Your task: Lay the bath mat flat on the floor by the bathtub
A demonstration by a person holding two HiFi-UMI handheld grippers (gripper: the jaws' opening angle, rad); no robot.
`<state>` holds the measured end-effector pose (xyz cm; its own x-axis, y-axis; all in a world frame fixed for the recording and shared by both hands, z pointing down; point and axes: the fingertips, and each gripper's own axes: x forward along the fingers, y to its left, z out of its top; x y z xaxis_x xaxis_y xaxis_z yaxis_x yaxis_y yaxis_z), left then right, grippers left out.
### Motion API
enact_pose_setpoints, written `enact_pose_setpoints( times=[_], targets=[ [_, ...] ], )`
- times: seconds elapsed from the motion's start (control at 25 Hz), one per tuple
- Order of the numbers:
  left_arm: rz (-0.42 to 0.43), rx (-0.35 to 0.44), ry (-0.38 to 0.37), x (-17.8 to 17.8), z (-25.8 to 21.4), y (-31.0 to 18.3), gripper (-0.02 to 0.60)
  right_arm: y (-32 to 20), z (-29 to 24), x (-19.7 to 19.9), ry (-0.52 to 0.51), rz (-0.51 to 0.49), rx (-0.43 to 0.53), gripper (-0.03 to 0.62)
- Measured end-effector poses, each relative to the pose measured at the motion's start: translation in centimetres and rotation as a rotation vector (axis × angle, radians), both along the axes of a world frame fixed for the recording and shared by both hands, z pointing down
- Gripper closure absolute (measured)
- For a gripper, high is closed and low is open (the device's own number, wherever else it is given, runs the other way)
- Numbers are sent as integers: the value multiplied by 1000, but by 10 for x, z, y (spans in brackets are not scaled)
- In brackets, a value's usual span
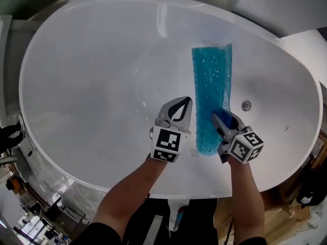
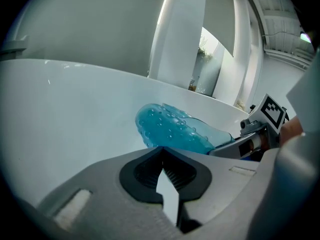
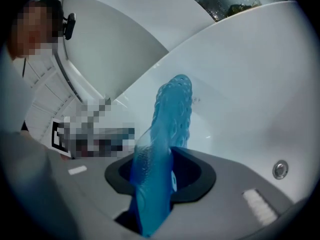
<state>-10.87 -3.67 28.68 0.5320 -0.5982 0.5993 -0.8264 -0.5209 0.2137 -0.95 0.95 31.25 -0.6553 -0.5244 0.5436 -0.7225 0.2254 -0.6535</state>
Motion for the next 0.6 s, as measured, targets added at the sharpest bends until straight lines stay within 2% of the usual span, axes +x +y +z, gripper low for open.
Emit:
enact_pose_setpoints(
  times=[0.4,0.6],
  targets=[
    [32,-97,-13,7,69,2,578,2,74,3,51,107,-78,459],
    [59,-147,-11,19,100,7,578,8,114,14,103,114,-131,456]
  ],
)
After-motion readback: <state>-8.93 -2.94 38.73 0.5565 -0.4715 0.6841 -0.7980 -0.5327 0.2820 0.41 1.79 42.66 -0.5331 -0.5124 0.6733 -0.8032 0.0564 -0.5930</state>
